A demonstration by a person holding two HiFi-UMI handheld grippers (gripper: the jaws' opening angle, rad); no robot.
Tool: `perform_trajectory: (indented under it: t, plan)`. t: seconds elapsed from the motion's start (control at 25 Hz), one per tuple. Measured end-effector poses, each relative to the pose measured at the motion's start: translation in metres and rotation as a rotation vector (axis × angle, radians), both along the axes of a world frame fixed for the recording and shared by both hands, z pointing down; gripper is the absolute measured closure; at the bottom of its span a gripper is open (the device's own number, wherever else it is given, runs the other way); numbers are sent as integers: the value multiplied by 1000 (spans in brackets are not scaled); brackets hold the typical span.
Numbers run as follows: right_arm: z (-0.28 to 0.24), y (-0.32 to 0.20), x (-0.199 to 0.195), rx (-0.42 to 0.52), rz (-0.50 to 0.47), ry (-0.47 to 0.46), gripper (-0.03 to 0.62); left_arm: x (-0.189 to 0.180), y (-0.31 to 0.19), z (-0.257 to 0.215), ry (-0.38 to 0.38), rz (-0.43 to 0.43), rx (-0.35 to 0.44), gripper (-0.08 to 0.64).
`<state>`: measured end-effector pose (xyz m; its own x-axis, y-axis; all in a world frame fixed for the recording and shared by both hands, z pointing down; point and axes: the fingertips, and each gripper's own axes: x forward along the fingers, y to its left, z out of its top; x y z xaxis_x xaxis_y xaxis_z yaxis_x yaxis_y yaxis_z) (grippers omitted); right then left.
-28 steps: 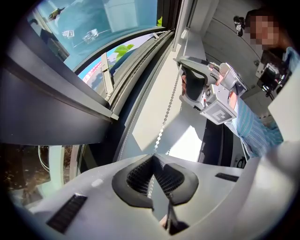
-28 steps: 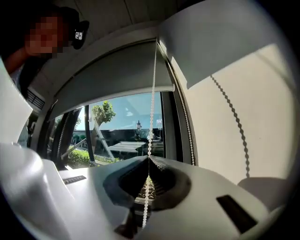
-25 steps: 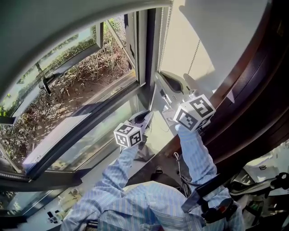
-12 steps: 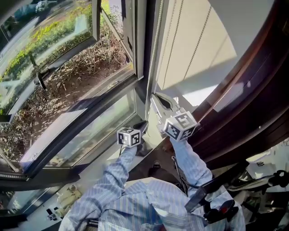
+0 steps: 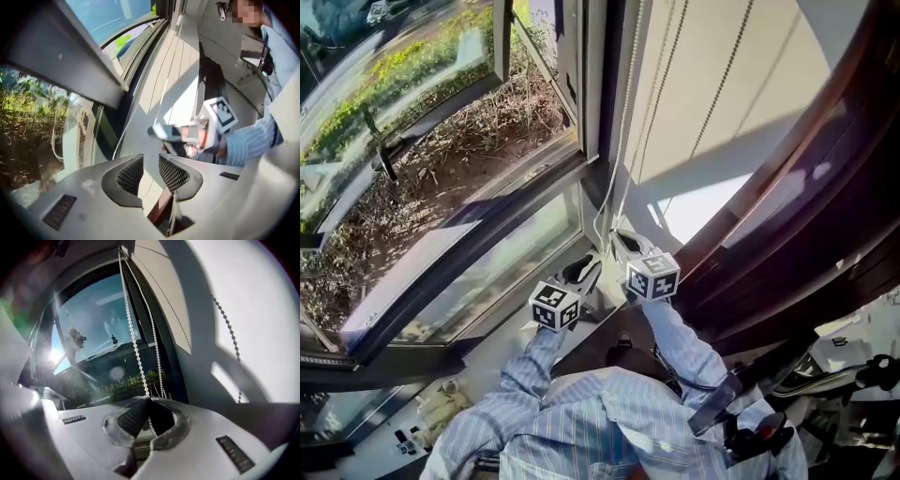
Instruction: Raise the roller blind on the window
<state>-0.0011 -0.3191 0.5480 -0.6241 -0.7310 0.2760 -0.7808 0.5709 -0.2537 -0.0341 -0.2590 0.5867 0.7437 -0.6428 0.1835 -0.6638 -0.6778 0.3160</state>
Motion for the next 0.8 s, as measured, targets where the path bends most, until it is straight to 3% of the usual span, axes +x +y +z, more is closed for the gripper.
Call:
perform_trajectory:
  t: [0.32,0.52,0.68,0.8]
  plan:
    - [-2,12,-9,18,-28,-11,586,12,-18,-228,169,57,401,477]
    - [-2,18,-13,15,-23,-15,588,26,-45,-325,224,104,508,477]
    - [0,21,-11,9,-21,-13,587,30,-50,-368,241,114,608,479]
    - [0,19,-6,13,-10,-14,587,32,-53,-387,313,128,625,509]
